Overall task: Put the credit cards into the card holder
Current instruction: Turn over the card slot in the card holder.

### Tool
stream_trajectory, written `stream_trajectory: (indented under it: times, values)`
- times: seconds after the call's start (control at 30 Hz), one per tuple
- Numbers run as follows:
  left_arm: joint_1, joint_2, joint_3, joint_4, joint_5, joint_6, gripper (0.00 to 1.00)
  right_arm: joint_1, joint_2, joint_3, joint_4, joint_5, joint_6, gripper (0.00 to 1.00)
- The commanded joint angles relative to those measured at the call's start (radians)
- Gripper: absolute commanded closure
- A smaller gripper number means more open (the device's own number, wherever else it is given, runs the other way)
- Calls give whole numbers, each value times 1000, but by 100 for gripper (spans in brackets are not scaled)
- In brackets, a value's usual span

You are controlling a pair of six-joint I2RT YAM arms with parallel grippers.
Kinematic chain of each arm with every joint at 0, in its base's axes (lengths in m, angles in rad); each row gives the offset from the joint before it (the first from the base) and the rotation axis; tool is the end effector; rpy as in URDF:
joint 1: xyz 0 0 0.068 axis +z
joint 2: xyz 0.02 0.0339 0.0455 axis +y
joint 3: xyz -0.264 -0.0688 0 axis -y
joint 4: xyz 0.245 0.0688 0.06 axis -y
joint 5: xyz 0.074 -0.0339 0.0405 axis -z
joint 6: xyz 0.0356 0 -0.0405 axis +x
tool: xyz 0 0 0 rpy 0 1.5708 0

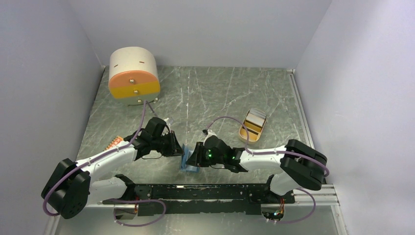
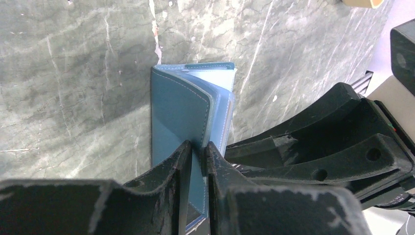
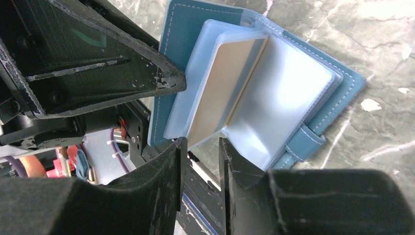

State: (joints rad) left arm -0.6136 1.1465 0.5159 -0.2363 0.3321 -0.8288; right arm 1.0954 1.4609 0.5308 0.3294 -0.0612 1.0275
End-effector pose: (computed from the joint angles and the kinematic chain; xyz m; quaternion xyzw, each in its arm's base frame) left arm 0.1685 -0.1329 0.1760 -0.0428 0.9266 -0.3410 0.1529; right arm 0.1244 0.2464 0.1535 -0.0443 0.8832 0.4201 0.2036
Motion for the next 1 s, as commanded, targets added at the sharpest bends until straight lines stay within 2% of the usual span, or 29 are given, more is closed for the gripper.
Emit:
stream_trajectory:
  times: [0.0, 0.3, 0.47, 0.63, 0.8, 0.97]
  values:
    - [-8, 21, -5, -69, -65, 27, 78, 1, -19, 3, -143, 71, -15, 66]
    - [-9, 10, 8, -135, -138, 21, 78, 2, -88, 34, -332, 170, -14, 64]
    - [-9, 10, 10, -144, -147, 18, 77, 0, -107, 73, -376, 184, -33, 63]
    - [-9, 12, 8, -122, -120, 14, 76, 1, -114, 101, -361, 176, -49, 63]
    - [-7, 2, -4, -55, -24, -4, 70, 1, -97, 107, -315, 180, -86, 63]
    - [-7, -7, 11, -63, -34, 0, 68, 0, -63, 95, -204, 145, -128, 65]
